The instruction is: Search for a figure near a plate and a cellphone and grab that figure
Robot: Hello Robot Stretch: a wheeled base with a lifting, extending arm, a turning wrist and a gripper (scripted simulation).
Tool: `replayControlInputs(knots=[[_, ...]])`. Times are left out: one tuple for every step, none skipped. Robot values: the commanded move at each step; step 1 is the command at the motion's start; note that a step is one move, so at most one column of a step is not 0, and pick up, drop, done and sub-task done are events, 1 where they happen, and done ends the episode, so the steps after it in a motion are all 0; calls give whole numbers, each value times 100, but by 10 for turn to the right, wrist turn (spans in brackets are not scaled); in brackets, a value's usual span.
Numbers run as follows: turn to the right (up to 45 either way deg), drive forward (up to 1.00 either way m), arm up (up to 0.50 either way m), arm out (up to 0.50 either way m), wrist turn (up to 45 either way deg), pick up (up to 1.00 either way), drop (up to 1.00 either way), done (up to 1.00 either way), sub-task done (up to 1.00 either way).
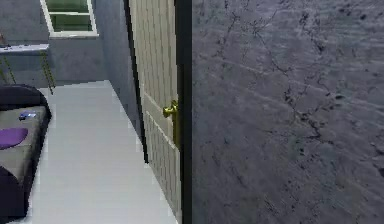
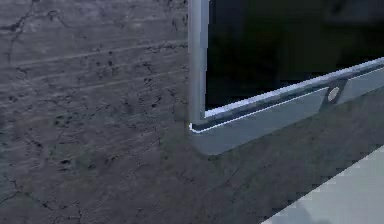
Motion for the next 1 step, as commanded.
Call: replayControlInputs(knots=[[-210,0,0,0,0,0,0,0,0]])
